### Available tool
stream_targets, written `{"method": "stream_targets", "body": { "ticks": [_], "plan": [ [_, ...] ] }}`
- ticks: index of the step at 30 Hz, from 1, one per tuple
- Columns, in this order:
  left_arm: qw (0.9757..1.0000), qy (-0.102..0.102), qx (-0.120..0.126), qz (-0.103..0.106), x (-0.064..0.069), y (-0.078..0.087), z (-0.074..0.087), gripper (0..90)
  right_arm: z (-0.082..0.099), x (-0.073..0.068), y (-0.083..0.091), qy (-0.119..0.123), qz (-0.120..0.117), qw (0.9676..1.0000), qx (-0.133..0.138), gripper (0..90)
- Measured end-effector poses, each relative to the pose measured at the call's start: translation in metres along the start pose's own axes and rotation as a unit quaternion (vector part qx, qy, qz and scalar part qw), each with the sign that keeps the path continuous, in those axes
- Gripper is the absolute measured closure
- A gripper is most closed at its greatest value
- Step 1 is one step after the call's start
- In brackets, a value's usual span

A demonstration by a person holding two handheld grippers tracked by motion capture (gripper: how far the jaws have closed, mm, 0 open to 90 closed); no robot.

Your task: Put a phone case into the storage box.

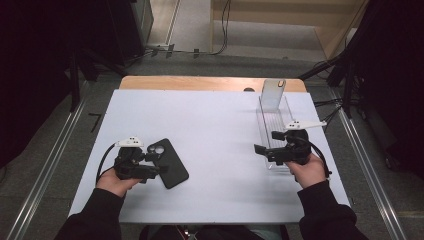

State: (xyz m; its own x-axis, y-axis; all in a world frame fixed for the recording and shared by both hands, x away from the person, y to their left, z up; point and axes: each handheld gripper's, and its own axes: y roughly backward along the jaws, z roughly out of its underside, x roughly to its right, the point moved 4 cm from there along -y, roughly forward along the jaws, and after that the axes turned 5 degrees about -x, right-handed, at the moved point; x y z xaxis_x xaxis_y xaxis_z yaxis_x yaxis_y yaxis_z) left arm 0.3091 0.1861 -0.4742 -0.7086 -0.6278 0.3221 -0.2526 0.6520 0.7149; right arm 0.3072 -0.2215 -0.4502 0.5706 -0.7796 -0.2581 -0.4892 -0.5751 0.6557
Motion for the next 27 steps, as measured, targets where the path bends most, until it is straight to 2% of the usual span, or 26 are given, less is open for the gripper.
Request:
{"method": "stream_targets", "body": {
  "ticks": [2,6,12,19,24,27],
  "plan": [
    [1.0000,0.000,0.000,0.000,0.000,0.000,0.000,28.3,0.004,-0.004,0.001,0.007,-0.004,1.0000,-0.003,13.5],
    [1.0000,0.001,0.000,-0.003,-0.001,0.002,0.001,28.4,0.010,-0.011,0.003,0.015,-0.021,0.9997,-0.001,13.6],
    [1.0000,0.004,0.002,-0.002,-0.002,0.003,0.001,28.3,0.019,-0.019,0.004,0.025,-0.038,0.9989,-0.014,13.7],
    [0.9999,0.007,0.001,-0.008,-0.003,0.005,0.004,28.4,0.028,-0.022,0.004,0.027,-0.052,0.9979,-0.028,13.7],
    [0.9997,0.015,0.005,-0.017,-0.008,0.005,0.007,28.3,0.033,-0.025,0.004,0.032,-0.059,0.9974,-0.028,13.8],
    [0.9994,0.027,0.012,-0.019,-0.012,0.007,0.009,28.3,0.036,-0.026,0.004,0.031,-0.064,0.9970,-0.031,13.7]
  ]
}}
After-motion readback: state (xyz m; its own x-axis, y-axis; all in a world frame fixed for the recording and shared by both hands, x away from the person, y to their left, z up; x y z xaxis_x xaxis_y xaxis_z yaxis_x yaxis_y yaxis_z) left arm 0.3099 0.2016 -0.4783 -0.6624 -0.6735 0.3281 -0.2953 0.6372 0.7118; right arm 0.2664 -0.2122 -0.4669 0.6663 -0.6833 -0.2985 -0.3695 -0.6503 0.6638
